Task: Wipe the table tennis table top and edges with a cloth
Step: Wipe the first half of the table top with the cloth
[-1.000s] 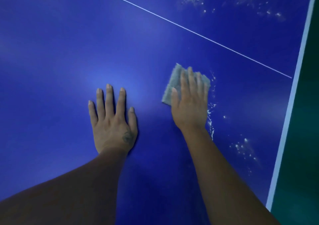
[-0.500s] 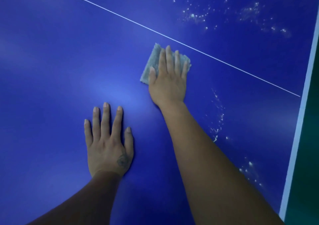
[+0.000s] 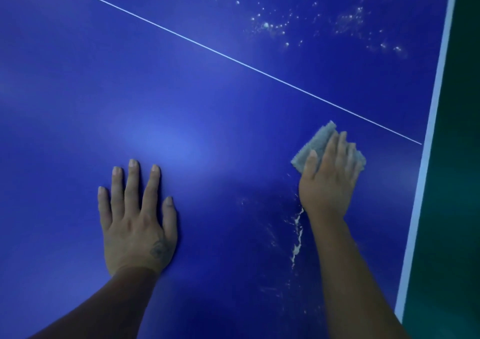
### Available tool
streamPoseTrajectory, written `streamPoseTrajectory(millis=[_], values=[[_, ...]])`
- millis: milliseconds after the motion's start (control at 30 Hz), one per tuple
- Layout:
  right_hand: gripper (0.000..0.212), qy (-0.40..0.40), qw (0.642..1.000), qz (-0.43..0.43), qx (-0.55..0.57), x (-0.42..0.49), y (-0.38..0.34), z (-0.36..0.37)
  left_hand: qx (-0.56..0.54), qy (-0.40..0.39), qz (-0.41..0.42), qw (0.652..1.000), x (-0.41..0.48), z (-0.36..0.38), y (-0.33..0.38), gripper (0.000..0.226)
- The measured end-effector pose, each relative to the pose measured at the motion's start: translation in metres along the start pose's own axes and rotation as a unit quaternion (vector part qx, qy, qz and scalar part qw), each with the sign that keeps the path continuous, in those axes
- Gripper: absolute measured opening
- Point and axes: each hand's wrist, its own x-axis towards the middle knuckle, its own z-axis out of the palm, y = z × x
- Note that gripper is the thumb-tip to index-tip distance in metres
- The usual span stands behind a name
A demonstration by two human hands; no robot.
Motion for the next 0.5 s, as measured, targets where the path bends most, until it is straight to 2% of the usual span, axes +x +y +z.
streamPoseTrajectory(millis=[133, 200, 267, 400, 500], values=[[0.068, 0.003, 0.998, 0.058, 0.002, 0.007, -0.019, 0.003, -0.003, -0.004, -0.004, 1.000, 0.000, -0.001, 0.001, 0.064], [0.068, 0.005, 0.998, 0.060, 0.008, 0.014, -0.045, 0.006, -0.001, -0.005, -0.004, 1.000, 0.000, -0.001, 0.002, 0.064], [0.068, 0.004, 1.000, 0.026, 0.008, 0.017, -0.080, 0.011, -0.001, -0.005, -0.003, 1.000, 0.000, -0.001, 0.002, 0.064], [0.074, -0.005, 0.994, -0.106, 0.009, -0.011, -0.148, 0.025, -0.005, -0.006, -0.004, 1.000, -0.001, -0.002, 0.001, 0.065], [0.075, -0.002, 0.986, -0.168, 0.009, -0.044, -0.146, 0.034, -0.008, 0.002, -0.004, 1.000, -0.001, -0.001, 0.002, 0.064]])
